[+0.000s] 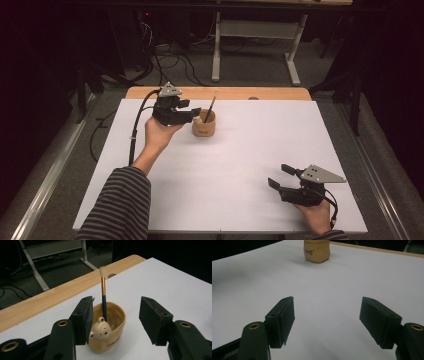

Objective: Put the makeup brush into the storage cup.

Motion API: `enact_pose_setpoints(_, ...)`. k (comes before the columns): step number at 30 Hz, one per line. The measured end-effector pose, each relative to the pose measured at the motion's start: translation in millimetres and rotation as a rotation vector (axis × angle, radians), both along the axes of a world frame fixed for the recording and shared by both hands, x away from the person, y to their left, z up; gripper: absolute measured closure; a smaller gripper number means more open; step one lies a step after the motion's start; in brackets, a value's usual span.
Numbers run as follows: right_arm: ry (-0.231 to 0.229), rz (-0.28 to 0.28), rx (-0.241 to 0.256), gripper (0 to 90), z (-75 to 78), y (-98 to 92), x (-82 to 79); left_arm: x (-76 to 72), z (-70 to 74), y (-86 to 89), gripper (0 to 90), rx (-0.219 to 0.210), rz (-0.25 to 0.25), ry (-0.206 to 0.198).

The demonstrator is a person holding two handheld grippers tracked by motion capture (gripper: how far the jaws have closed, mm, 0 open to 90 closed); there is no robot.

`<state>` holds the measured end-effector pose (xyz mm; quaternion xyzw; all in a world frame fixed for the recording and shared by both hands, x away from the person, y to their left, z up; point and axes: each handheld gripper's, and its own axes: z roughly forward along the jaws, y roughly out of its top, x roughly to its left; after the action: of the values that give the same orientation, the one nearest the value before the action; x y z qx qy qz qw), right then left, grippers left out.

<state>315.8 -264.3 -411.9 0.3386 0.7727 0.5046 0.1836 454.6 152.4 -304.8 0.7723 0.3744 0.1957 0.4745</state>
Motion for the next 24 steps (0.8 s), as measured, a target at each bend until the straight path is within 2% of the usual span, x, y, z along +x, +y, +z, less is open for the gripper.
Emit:
enact_pose_setpoints(10,0.0,0.0,0.003,29.8,-0.2,-0.1,0.4,-12.0,1.9,4.4,45.4,0.002,-0.014,-0.017)
enact_pose_setpoints(24,-0.001,-0.001,0.002,29.7,-0.2,-0.3,0.4,-25.0,7.7,16.6,44.9,-0.036,-0.021,-0.027)
